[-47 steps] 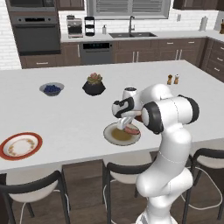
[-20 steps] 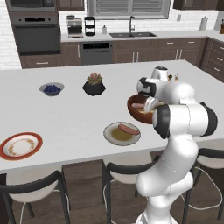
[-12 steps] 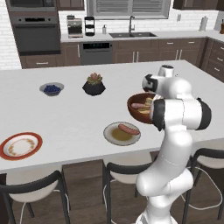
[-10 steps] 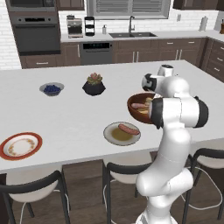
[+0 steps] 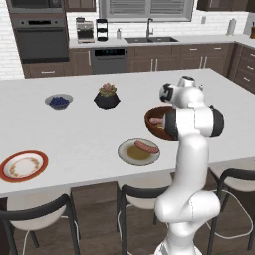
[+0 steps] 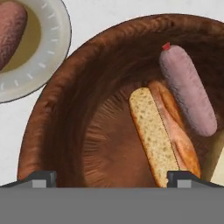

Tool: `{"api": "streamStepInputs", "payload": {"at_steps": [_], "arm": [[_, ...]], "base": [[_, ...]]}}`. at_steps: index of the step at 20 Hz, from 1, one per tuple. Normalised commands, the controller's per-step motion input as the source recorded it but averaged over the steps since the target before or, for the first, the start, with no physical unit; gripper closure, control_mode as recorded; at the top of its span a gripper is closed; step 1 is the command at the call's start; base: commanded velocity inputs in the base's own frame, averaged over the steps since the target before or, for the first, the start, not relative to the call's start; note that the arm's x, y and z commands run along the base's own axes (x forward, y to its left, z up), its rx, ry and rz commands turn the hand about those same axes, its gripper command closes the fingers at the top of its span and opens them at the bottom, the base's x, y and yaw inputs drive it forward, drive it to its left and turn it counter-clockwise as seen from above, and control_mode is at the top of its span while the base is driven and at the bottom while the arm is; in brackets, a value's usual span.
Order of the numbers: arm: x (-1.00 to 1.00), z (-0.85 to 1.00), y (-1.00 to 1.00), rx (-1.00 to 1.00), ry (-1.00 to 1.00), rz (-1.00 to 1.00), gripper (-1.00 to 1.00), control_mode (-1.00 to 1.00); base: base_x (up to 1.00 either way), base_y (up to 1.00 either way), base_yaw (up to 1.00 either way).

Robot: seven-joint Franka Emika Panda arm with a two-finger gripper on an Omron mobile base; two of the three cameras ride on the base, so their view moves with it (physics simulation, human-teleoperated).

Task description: Place one bun and one sausage from the bowl on each plate.

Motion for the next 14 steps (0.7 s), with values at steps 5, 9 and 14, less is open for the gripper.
{"api": "streamStepInputs", "payload": {"at_steps": [5,9,14], "arm": [[0.20,-0.09,-0.28,0.00,-0.02,0.15,-1.00,-1.00],[0.24,-0.08,-0.09,0.00,0.00,0.09,-1.00,-1.00],[0.31,0.00,0.00,0.00,0.00,0.04,-1.00,-1.00]], "base": [[0.00,0.00,0.00],[0.00,0.00,0.00],[0.00,0.00,0.00]]}}
